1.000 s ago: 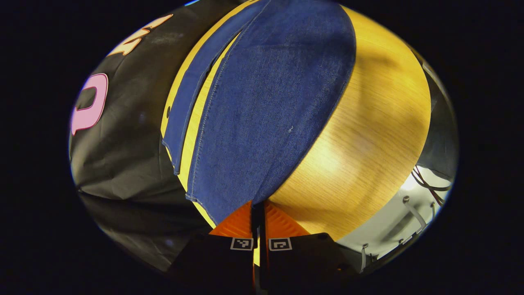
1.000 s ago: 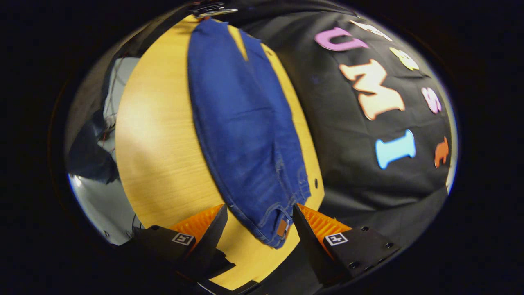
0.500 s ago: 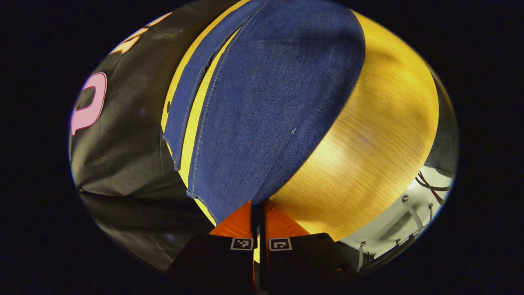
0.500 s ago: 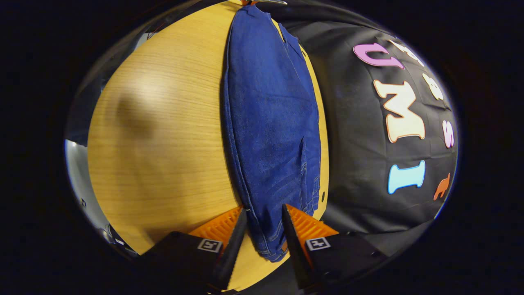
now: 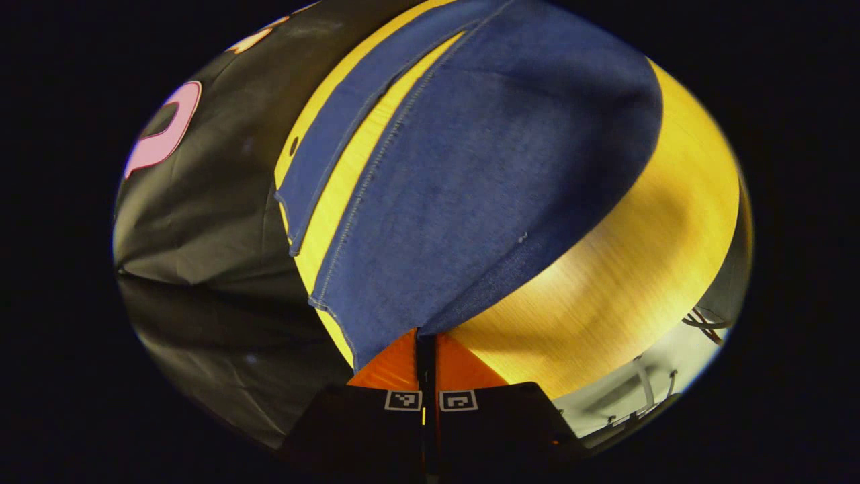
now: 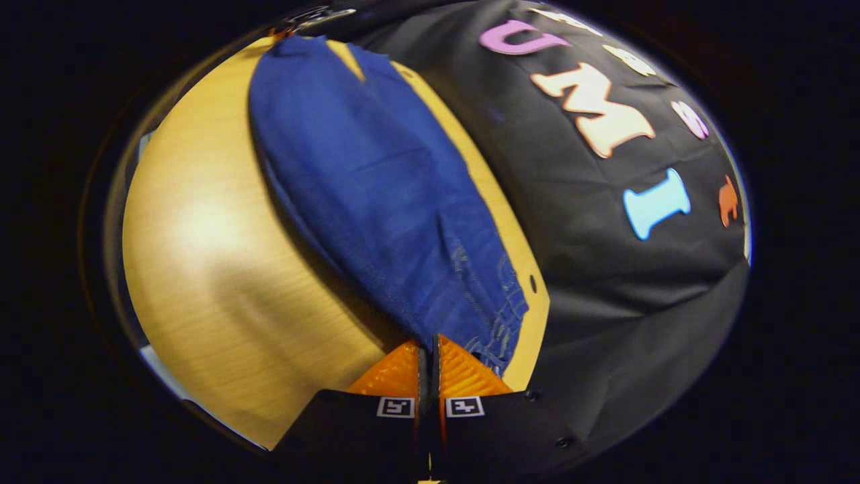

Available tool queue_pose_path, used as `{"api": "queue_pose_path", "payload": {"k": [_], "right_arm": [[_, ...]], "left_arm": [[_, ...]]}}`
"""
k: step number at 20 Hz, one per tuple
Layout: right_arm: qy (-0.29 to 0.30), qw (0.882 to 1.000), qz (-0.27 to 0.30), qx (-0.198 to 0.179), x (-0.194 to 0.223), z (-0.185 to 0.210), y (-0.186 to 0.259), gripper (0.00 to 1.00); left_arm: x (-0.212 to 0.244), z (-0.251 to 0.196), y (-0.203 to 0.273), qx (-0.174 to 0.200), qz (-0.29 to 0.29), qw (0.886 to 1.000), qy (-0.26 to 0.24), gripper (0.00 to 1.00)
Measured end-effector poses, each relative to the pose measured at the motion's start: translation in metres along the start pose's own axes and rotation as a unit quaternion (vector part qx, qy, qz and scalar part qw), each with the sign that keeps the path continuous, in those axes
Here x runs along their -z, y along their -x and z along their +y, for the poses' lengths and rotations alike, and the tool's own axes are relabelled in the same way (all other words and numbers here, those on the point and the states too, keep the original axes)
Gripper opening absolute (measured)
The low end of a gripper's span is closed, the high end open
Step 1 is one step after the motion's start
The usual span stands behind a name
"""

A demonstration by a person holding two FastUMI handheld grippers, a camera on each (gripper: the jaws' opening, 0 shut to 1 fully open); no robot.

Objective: Grasp the waist and the cuffs of the jeans and fold them to make the two legs overlap; first hold the waist and fold one-third of the jeans toward the cuffs, then hold the cuffs and fold the remaining one-third in the same direction to finish folding.

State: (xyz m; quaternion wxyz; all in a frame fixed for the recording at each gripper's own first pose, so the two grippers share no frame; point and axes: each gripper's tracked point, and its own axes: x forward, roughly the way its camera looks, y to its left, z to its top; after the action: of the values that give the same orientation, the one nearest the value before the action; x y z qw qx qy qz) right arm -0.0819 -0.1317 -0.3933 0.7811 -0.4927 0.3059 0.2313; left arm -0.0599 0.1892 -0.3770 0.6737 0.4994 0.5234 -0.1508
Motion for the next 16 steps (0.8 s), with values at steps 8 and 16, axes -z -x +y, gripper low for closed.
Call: {"api": "queue_pose_path", "payload": {"k": [8, 16], "right_arm": [[-0.059, 0.994, -0.071, 0.061, -0.036, -0.074, -0.002, 0.02], [-0.093, 0.989, -0.063, 0.094, -0.073, -0.128, -0.020, 0.03]], "left_arm": [[-0.025, 0.050, 0.021, -0.065, 0.029, 0.996, 0.056, 0.00], [-0.072, 0.137, 0.045, -0.105, -0.014, 0.992, 0.072, 0.00]]}}
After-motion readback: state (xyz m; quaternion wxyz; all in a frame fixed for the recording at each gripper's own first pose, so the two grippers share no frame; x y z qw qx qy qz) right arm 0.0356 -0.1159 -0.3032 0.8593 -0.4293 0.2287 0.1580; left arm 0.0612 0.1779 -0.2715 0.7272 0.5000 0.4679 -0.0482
